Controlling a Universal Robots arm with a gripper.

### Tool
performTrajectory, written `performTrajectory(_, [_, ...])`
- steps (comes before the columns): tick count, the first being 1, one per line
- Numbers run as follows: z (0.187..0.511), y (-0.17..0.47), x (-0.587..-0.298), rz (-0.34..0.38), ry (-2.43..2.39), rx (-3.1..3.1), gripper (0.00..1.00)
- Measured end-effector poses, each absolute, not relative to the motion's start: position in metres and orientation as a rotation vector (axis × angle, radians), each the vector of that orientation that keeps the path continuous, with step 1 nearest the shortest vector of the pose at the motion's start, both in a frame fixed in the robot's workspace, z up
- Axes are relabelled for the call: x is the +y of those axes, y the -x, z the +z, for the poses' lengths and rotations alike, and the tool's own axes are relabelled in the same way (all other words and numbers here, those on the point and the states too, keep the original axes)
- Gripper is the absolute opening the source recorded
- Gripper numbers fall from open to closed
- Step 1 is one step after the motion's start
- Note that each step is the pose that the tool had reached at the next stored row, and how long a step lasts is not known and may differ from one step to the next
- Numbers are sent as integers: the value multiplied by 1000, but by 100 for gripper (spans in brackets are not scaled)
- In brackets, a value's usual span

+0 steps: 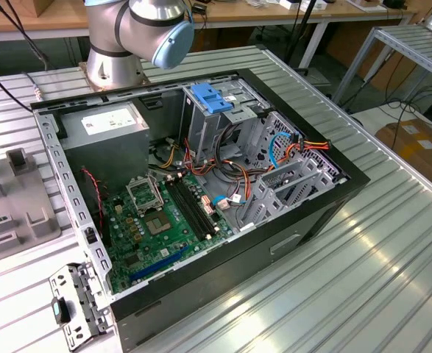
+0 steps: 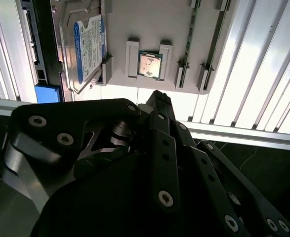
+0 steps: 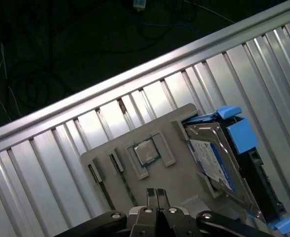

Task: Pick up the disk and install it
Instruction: 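Pick up the disk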

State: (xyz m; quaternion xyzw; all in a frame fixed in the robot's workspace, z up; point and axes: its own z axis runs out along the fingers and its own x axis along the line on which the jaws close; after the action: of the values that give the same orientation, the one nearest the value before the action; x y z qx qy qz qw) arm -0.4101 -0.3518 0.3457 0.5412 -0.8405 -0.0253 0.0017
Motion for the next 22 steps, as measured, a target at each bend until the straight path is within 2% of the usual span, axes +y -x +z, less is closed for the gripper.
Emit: performTrajectory(22, [346, 410, -352, -79, -1877, -2509, 11])
